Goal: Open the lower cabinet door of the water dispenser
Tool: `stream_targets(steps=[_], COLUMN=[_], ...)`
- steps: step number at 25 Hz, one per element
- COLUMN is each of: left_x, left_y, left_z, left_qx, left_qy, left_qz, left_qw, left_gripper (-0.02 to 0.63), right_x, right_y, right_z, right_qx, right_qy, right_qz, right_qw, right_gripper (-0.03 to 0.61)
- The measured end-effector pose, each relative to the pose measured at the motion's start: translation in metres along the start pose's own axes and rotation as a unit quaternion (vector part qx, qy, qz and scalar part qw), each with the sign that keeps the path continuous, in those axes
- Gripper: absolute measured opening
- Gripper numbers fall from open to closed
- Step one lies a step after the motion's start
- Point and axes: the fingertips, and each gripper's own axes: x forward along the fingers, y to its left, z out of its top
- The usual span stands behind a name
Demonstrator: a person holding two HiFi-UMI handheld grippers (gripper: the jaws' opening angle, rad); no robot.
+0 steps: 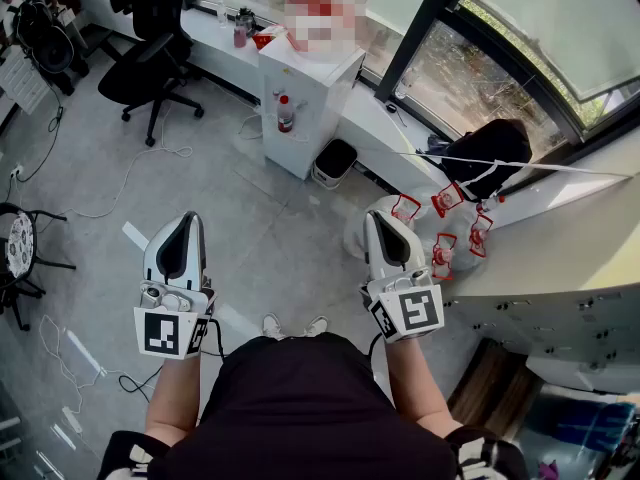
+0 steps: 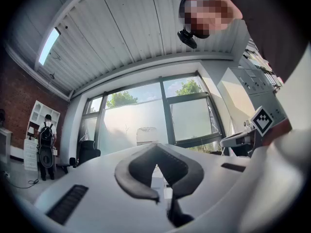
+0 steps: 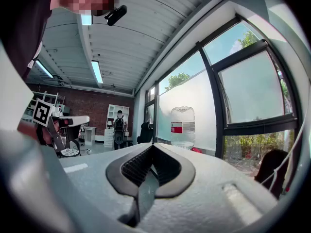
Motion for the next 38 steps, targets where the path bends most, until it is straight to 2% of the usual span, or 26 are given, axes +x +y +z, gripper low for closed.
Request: stream_targets(steps=[5, 9, 18, 25, 32, 38], left_x=[0.000, -0.002, 0.007, 0.059, 0.161, 0.236], left_y=[0.008, 0.017, 0.029, 0.032, 0.045, 0.052], left_z=[-0.001, -0.007, -0.032, -0.059, -0.067, -0.073], left_qx=[-0.003, -0.004, -0.021, -0.018, 0.001, 0.010], left_qy=[0.002, 0.003, 0.013, 0.032, 0.042, 0.049], left_qz=[-0.004, -0.006, -0.014, -0.014, -0.010, 0.009], left_qw=[1.0000, 1.0000, 0.9996, 0.9992, 0.9991, 0.9987], left_gripper=[0.008, 0.008, 0.008, 0.008, 0.008, 0.008], right_x=[0.006, 0.008, 0.022, 0.078, 0.165, 0.230], right_y=[0.011, 0.013, 0.020, -0.020, -0.089, -0.145], right_z=[-0.003, 0.001, -0.018, -0.039, -0.036, -0.040], right_qx=[0.010, 0.051, 0.040, 0.060, 0.065, 0.075], right_qy=[0.002, -0.026, 0.003, 0.011, 0.005, 0.009], right_qz=[0.002, 0.002, 0.004, 0.016, 0.037, 0.065], right_qw=[1.000, 0.998, 0.999, 0.998, 0.997, 0.995], right_gripper=[0.005, 0.005, 0.005, 0.005, 0.005, 0.005])
